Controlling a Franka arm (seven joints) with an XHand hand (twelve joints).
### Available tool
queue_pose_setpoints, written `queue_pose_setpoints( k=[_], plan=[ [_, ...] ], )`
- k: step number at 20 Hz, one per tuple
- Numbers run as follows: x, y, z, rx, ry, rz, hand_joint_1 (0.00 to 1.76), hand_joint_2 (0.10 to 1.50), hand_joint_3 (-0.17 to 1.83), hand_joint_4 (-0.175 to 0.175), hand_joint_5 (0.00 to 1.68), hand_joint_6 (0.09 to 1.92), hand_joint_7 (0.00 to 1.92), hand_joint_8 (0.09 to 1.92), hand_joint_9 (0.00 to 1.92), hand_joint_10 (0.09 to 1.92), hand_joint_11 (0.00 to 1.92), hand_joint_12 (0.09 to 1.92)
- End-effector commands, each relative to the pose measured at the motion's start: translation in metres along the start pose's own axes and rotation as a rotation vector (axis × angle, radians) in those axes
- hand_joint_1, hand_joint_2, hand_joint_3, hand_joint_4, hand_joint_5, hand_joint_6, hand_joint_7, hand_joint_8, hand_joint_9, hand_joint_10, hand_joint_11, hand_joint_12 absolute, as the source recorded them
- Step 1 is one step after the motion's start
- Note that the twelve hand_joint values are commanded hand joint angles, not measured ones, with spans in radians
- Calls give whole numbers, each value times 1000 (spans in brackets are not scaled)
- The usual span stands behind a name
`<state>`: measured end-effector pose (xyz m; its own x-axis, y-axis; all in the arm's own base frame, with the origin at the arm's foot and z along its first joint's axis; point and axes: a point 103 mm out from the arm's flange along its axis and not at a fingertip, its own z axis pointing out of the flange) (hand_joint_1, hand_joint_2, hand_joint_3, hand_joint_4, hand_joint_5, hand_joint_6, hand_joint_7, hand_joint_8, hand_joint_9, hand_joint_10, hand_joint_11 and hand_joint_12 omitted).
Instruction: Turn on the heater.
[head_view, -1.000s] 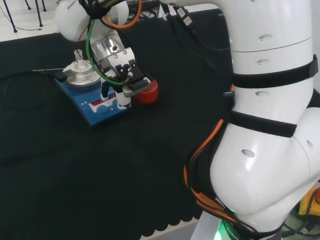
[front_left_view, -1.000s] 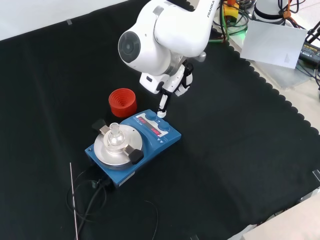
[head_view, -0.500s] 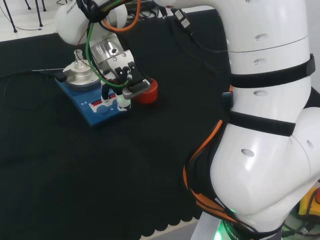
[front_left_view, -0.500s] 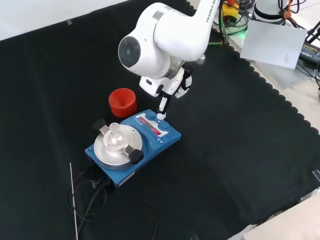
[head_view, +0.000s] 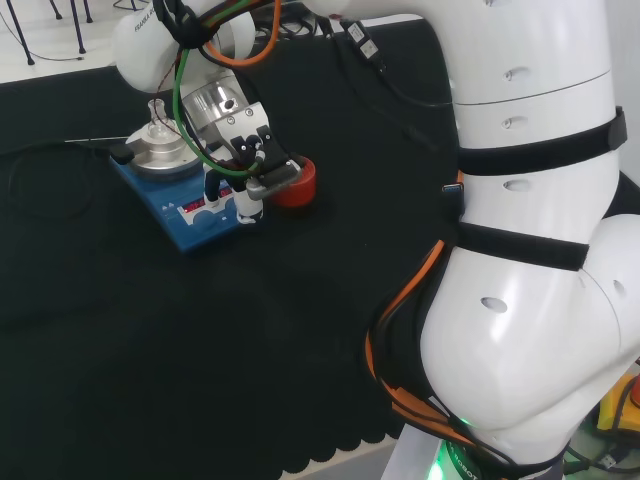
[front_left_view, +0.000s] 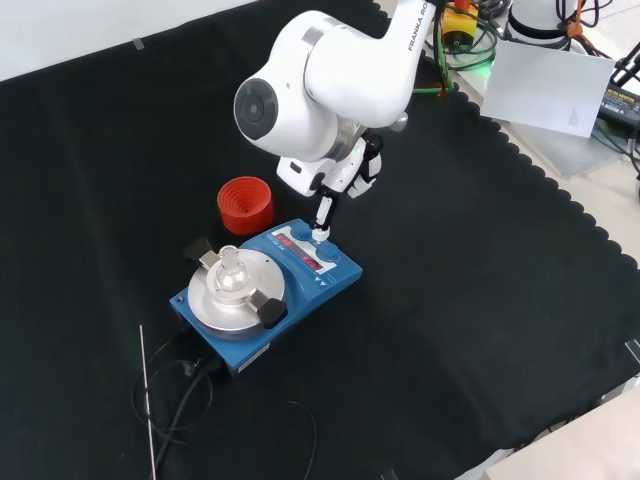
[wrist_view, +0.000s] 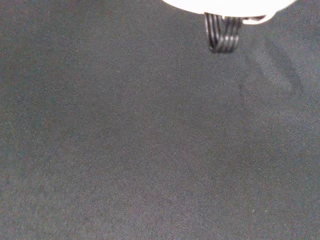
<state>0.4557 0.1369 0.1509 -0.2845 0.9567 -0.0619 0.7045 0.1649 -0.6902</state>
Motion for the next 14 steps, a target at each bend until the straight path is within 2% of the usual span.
queue_pose_setpoints(
  k=[1, 14],
  plan=[
    [0, 1, -1, 4, 0, -4, 1478, 664, 1048, -13, 372, 87, 1892, 1663, 1920, 1827, 1920, 1775],
    [1, 7, 1, 24, -11, 4, 1484, 662, 1053, -12, 378, 87, 1893, 1663, 1920, 1826, 1920, 1769]
  ],
)
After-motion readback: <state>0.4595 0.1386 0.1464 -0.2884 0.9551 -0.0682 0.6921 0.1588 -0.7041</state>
